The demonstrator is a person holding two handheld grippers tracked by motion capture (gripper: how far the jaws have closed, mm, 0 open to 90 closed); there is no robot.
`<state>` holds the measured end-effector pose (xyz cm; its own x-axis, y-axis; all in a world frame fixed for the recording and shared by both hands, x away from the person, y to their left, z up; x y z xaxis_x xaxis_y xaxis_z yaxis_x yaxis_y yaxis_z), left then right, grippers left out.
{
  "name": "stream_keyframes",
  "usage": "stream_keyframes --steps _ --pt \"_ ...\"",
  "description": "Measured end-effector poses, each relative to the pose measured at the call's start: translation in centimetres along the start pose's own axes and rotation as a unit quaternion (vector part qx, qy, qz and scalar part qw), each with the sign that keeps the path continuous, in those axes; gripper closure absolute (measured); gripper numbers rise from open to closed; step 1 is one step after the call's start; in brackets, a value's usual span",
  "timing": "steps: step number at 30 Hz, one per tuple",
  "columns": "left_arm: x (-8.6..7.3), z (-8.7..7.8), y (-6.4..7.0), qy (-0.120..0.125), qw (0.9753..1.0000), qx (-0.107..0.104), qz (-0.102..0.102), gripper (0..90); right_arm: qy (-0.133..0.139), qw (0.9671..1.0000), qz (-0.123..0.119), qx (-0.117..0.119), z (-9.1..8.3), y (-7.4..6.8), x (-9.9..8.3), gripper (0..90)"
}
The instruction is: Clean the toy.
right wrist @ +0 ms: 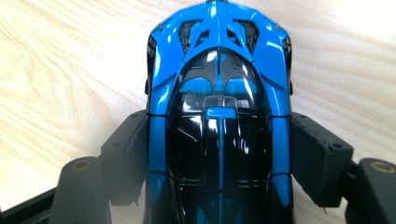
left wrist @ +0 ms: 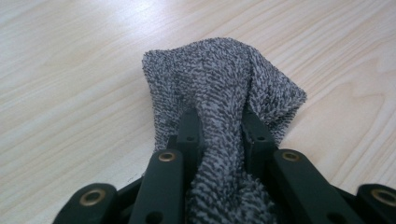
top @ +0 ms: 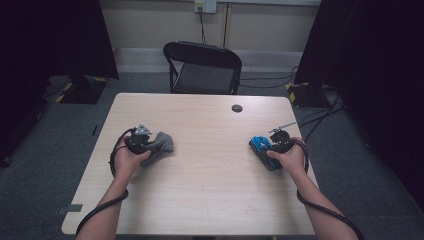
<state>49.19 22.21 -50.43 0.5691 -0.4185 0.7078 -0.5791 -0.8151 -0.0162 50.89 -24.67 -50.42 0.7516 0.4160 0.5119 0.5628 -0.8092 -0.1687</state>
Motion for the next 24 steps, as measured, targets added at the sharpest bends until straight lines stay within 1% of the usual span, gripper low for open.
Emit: stream_keyframes --steps 3,4,6,7,8,11,12,13,15,16,18,20,22,23,24 --pt "-0.19 0.19 0.04 -0.006 1.0000 -0.005 -0.005 72.7 -0.001 1.0000 -0.009 -0.004 0.25 -0.10 -0.05 28.1" --pt "-0.21 0.22 0.06 -0.006 1.0000 -0.006 -0.004 72.4 -0.003 0.9999 -0.015 -0.004 0.29 -0.15 -0.04 28.0" --pt "-0.22 0.25 0.06 -0.004 1.0000 -0.005 -0.001 71.5 -0.006 0.9998 -0.019 -0.005 0.43 -0.20 -0.07 27.9" --pt "-0.28 0.29 0.03 -0.005 1.0000 -0.007 -0.001 70.7 -0.009 0.9997 -0.023 -0.002 0.50 -0.22 -0.10 27.8" --pt "-0.39 0.39 0.08 -0.008 0.9999 -0.013 -0.005 69.9 -0.006 0.9997 -0.025 -0.002 0.56 -0.19 -0.12 27.7" --pt "-0.44 0.42 0.11 -0.008 0.9999 -0.011 -0.003 67.9 0.001 0.9997 -0.024 -0.001 0.62 -0.14 -0.15 27.6" --pt "-0.41 0.41 0.06 -0.009 0.9999 -0.007 0.002 65.7 0.003 0.9997 -0.024 -0.001 0.62 -0.11 -0.17 27.5" --pt "-0.40 0.42 0.05 -0.011 0.9999 -0.002 0.003 62.7 0.003 0.9997 -0.025 0.000 0.61 -0.10 -0.18 27.4" --pt "-0.41 0.50 0.10 -0.010 0.9999 -0.006 -0.008 57.1 0.005 0.9995 -0.029 0.003 0.65 -0.03 -0.23 26.7" --pt "-0.38 0.51 0.08 -0.010 0.9999 -0.004 -0.010 53.3 0.003 0.9995 -0.031 0.004 0.68 -0.03 -0.27 26.3" --pt "-0.32 0.53 0.09 -0.009 0.9998 -0.004 -0.015 41.6 0.004 0.9995 -0.030 0.003 0.84 -0.06 -0.37 25.5" --pt "-0.22 0.46 0.18 -0.001 0.9998 -0.008 -0.019 35.1 0.008 0.9996 -0.029 0.003 0.87 -0.08 -0.43 23.5" --pt "-0.16 0.26 0.25 0.001 0.9997 -0.009 -0.022 29.8 0.012 0.9995 -0.025 0.015 0.71 -0.06 -0.42 18.2" --pt "-0.14 0.17 0.27 0.004 0.9997 -0.011 -0.021 28.2 0.020 0.9994 -0.025 0.016 0.52 -0.06 -0.36 17.7" --pt "-0.14 0.17 0.27 0.004 0.9997 -0.011 -0.021 25.9 0.022 0.9992 -0.027 0.020 0.32 -0.04 -0.32 17.6"
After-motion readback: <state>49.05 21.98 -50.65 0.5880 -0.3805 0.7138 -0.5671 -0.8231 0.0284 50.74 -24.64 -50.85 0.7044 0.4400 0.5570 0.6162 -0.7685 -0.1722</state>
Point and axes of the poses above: each handheld gripper's, and its own axes: z roughly forward along the jaws, x roughly out of its top, y roughly to its right, the point moved 4 cm from there along z, roughly forward along the jaws, and after that the axes turned 4 degrees about x, right-handed, at the moved point
